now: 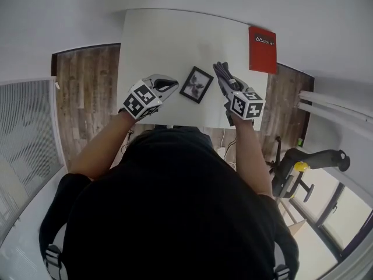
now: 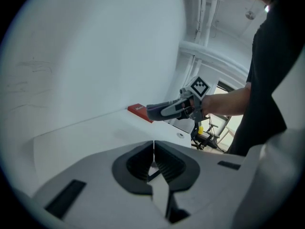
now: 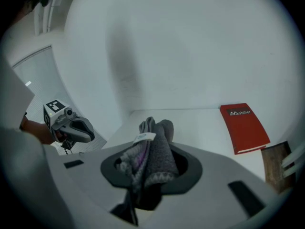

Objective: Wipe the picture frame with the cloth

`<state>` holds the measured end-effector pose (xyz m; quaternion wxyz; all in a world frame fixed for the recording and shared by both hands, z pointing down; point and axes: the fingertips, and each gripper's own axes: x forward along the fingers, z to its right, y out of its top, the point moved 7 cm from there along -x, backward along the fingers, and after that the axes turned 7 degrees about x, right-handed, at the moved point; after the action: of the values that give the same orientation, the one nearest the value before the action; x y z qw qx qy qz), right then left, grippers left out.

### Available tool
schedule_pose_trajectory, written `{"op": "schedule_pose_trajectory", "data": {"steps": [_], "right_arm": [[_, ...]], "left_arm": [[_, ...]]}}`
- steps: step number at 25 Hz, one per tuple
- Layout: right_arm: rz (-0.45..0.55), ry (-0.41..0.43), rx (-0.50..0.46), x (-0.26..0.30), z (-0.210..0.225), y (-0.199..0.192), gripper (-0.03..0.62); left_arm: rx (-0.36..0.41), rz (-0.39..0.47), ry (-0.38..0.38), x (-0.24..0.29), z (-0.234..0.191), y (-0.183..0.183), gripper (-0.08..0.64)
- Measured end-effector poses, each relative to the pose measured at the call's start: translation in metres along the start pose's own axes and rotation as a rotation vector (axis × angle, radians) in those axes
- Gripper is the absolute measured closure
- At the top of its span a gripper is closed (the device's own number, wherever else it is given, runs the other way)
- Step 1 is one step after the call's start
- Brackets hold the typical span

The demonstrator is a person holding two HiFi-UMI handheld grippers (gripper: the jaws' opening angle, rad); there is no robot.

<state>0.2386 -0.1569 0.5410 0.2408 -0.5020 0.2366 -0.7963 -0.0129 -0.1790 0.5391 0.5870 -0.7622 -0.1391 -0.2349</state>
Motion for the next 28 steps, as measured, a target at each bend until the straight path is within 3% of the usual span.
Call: {"op": "schedule_pose_trajectory", "data": {"steps": [19,22,28], "right_arm": [[-0.226,0.043,-0.099,0.087,0.019,-0.027,0.489],[-0.249,0.046,-0.118,0.097,0.02,-0.031,0.489],[-0.288,0.039,-0.171,0.113,0.024,-0.037,0.489]], "left_arm": [[-0.009,-0.189,-0.014,0.058,0.009,-0.084,0.546],[-0.003,-0.208,-0.02,0.069,0.015,-0.095,0.501],[0.011,-0.25,-0.043,0.088,0.022,-0.113,0.483]]}}
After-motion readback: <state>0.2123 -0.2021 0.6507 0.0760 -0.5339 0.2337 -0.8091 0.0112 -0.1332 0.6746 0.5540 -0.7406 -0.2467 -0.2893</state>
